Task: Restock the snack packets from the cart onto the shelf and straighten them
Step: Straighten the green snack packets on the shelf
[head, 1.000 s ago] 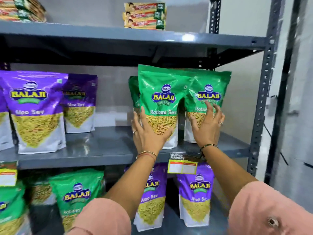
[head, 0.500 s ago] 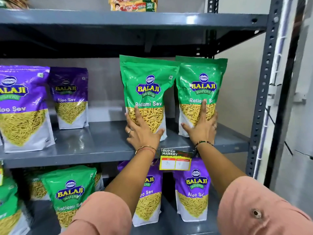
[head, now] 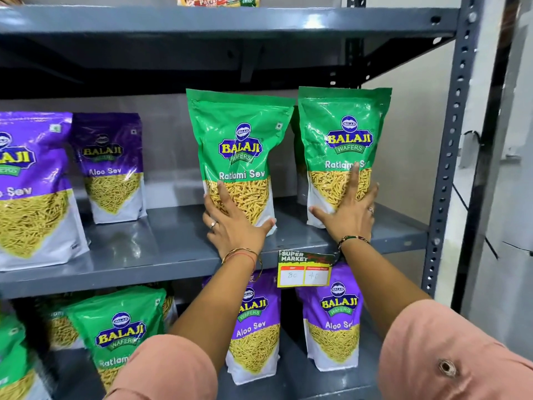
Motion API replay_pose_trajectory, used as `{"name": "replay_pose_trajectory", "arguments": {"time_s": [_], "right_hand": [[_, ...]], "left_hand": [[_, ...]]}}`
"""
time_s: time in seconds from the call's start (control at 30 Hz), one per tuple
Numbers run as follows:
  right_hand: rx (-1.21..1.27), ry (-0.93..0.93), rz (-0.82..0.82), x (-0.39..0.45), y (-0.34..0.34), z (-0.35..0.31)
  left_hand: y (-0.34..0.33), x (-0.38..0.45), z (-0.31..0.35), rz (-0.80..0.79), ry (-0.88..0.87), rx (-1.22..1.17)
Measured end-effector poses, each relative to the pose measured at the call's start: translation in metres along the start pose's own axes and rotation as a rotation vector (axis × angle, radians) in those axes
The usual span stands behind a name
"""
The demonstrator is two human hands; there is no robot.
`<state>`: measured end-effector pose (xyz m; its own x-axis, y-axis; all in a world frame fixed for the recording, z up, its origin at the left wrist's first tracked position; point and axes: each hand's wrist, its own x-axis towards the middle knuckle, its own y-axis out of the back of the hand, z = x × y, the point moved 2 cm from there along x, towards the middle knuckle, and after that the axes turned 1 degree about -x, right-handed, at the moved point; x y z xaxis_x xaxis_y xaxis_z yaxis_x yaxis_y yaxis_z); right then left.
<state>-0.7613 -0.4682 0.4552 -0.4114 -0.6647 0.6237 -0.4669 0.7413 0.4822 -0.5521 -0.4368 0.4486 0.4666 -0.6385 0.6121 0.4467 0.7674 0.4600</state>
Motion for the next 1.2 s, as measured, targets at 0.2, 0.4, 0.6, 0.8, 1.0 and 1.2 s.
{"name": "replay_pose_trajectory", "arguments": {"time_s": [0.2,0.4,0.6,0.8,1.0,1.2], "right_hand": [[-0.037,-0.006,0.007,-0.0026,0.0018,-0.0026],[-0.053,-0.008,0.009,-0.0042,0.0019,-0.0032],[-0.057,-0.005,0.013,-0.0041,0.0017,-0.0027],[-0.067,-0.005,0.015,-0.004,0.0016,-0.0022],[-0.073,-0.003,0.016,-0.0023,0.0003,-0.0011],[-0.102,-0.004,0.042,-0.002,-0.0022,0.0001]], "left_hand": [[0.0,0.0007,0.0006,-0.022,0.006,0.008],[-0.002,0.0025,0.0004,-0.02,0.01,0.05],[-0.0034,0.0035,-0.0004,-0.017,0.01,0.065],[-0.0024,0.0024,-0.0011,-0.015,-0.004,0.047],[-0.0015,0.0018,-0.0012,-0.004,-0.007,0.039],[-0.0004,0.0017,-0.0011,-0.004,0.002,0.048]]}}
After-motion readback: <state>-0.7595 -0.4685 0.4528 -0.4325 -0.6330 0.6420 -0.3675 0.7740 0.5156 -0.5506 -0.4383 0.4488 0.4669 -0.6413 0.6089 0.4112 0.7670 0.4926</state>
